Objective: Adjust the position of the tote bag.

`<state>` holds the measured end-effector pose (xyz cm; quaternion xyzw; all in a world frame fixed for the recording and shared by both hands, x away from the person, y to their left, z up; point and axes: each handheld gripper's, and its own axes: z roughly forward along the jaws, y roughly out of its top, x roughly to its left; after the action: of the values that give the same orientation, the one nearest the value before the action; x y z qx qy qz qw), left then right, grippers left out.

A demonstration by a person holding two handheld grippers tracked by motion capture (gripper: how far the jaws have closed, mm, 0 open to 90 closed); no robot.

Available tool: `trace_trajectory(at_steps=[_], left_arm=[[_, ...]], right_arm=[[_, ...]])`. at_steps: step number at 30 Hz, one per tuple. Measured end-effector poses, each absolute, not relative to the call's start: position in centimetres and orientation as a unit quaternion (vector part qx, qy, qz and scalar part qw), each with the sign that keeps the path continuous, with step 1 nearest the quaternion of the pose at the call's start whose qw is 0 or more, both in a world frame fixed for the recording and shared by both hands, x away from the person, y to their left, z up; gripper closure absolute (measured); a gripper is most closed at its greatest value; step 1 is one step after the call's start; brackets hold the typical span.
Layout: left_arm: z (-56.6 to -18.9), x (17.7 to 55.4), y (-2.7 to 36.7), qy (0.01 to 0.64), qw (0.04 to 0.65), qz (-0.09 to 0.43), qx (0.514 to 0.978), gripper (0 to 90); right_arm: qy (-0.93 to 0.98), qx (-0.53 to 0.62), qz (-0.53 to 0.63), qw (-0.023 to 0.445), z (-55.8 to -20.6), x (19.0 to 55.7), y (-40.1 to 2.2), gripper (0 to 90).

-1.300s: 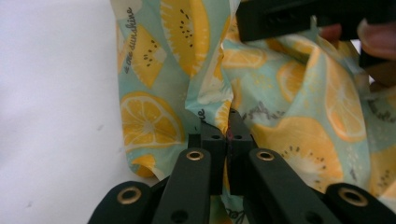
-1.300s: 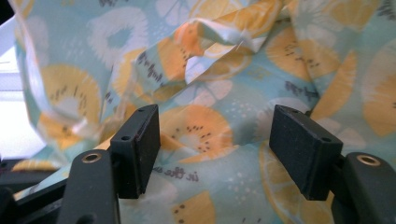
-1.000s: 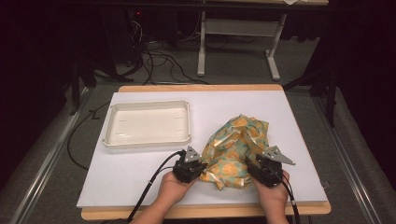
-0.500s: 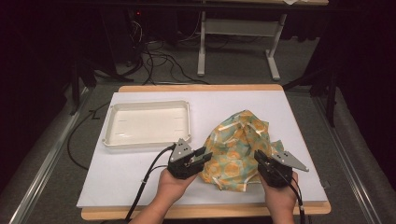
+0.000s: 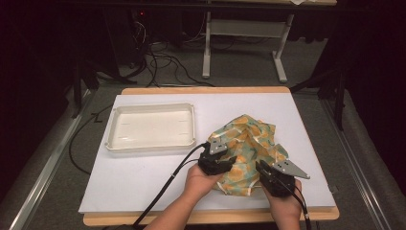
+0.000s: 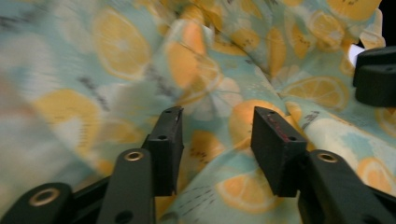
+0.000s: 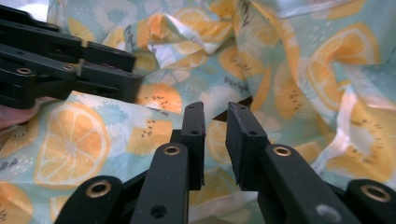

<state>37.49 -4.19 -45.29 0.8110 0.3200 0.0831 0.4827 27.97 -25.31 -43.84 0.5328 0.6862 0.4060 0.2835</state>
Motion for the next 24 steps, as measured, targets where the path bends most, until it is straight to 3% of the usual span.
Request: trace_trajectory(at_steps=[3,6,9,16,24], left_arm=[[-45.3,37.2,-4.6,0.315,0.481,0.086,0.814,61.1],[-45.3,37.2,-4.3,0.32,0.483,0.084,0.811,78.8],[-45.1,37.0,-4.1,0.316,0.479,0.105,0.812,90.0],[-44.6,37.3,-2.2,0.344,0.5,0.117,0.786,90.0],[-45.3,38.1,-0.1,0.373,0.475,0.131,0.786,90.0]], right_arm=[[0.69,0.532,0.402,0.28,-44.1,28.1,-25.1,77.1],[0.693,0.531,0.4,0.28,-44.3,28.3,-25.0,77.1],[0.694,0.534,0.398,0.276,-44.5,28.3,-25.0,77.2],[0.702,0.539,0.377,0.272,-45.4,28.7,-25.1,78.2],[0.708,0.566,0.332,0.261,-46.9,29.8,-26.1,78.7]])
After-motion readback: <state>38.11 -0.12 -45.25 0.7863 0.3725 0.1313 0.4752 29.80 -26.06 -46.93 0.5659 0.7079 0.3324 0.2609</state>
